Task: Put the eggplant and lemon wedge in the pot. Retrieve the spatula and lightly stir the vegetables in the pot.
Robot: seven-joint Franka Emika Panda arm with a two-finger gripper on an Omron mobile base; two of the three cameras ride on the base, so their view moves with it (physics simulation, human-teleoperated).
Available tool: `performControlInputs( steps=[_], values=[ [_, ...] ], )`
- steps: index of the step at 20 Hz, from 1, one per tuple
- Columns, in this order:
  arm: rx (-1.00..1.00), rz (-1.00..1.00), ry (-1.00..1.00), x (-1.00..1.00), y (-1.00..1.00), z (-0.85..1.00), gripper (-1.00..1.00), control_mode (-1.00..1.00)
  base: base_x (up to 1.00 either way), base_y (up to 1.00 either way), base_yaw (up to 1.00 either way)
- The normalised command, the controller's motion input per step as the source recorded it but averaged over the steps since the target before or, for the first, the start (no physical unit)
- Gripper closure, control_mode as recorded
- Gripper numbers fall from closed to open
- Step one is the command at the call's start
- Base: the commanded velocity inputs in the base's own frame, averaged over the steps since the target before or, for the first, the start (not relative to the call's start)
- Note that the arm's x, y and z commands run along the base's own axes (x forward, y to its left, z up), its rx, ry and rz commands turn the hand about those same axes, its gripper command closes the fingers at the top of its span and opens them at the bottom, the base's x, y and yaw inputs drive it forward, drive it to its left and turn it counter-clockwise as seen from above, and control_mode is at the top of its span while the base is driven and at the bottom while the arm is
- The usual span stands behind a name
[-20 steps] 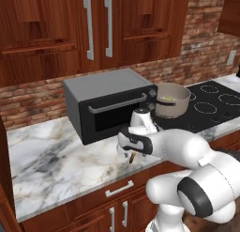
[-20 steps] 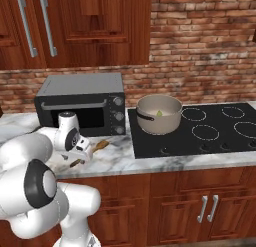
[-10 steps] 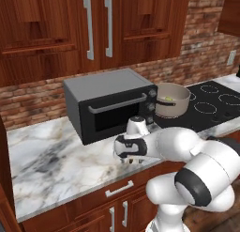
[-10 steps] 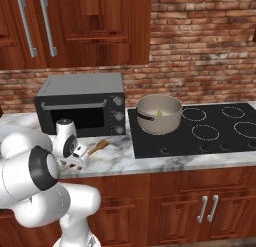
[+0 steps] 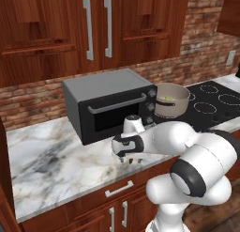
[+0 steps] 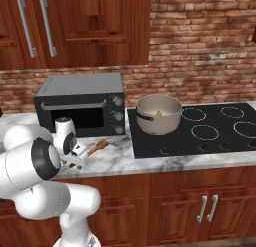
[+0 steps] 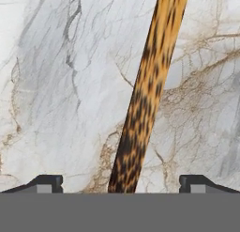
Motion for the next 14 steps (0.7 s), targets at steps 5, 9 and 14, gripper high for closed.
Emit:
performControlInputs(
  steps=[5,9,14],
  values=[
    [0.0,0.0,-0.01,0.13,0.0,-0.08,-1.0,-1.0,0.0,0.0,0.0],
    [0.0,0.0,0.0,-0.12,0.0,-0.48,-1.0,-1.0,0.0,0.0,0.0],
    [0.03,0.0,0.0,-0.2,0.0,-0.43,-1.0,-1.0,0.0,0.0,0.0]
  ],
)
